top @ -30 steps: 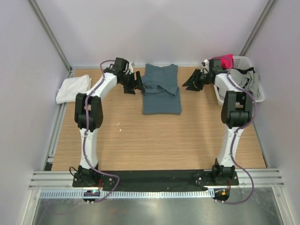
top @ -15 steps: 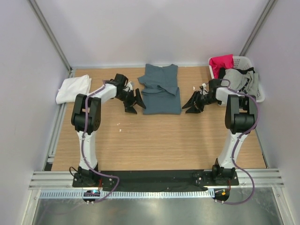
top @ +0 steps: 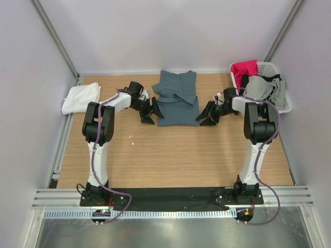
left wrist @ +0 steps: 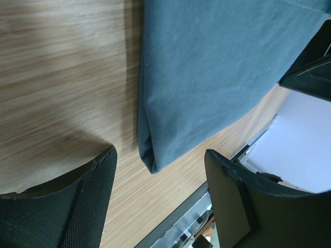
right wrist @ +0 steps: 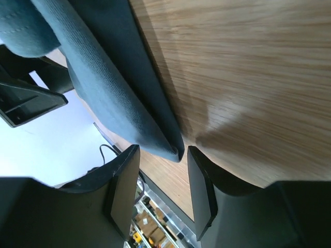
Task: Fold and stack the t-shirts
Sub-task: Fold the tshirt
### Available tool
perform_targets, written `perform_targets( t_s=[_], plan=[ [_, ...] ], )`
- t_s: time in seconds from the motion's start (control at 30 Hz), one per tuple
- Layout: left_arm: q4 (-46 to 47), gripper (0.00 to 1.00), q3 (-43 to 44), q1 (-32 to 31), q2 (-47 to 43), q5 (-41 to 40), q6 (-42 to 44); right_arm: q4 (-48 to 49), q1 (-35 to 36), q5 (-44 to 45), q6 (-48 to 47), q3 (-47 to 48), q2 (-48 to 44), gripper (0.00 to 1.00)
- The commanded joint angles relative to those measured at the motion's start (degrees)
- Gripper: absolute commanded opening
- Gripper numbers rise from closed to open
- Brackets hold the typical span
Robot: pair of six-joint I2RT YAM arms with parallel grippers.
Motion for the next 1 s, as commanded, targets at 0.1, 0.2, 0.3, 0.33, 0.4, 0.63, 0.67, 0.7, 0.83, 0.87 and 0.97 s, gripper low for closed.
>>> perform_targets(
  t_s=[0.1,0.2,0.3,0.33,0.4,0.63,0.67,0.7,0.83,0.87,0.97],
  plan=[
    [1.61,0.68,1.72,-1.04,2.37,-0.15,-0.44,1.92,3.09,-0.32,1.11,2.06,1.70,0.49],
    [1.70,0.65,1.11,-1.22,2.37,0.37,-0.70,1.92,3.70,-0.32,1.11,2.15,2.14,0.48],
    [2.05,0.57,0.23,-1.22,2.28,1.16,-1.31,2.01,3.70,-0.15,0.85,2.06,2.05,0.45],
    [2.14,0.52,-0.29,-1.22,2.28,1.25,-1.49,1.83,3.70,0.20,0.58,2.06,2.05,0.44],
    [2.58,0.47,-0.47,-1.31,2.28,1.78,-1.93,1.74,3.70,0.38,0.32,2.06,1.70,0.43],
    [2.58,0.05,-1.44,-1.66,1.67,2.22,-2.19,2.18,3.62,0.82,-0.47,1.18,0.21,0.25],
    [2.41,0.02,-1.70,-1.66,0.80,2.39,-2.11,2.18,3.62,0.73,-0.56,0.83,-0.23,0.20],
    [2.06,0.00,-2.05,-1.66,0.18,2.74,-2.11,2.10,3.70,0.73,-0.74,0.74,-0.50,0.18],
    [1.00,0.00,-4.16,-1.74,-4.56,4.14,-2.45,-0.62,3.62,1.35,-2.58,-0.04,-4.79,0.09],
    [0.91,0.00,-4.60,-1.74,-6.84,4.24,-2.54,-1.15,3.62,1.52,-3.02,-1.01,-5.76,0.09],
    [0.82,0.00,-7.06,-1.83,-11.49,5.20,-3.16,-2.65,3.62,1.17,-2.85,-4.34,-10.41,0.08]
  ],
)
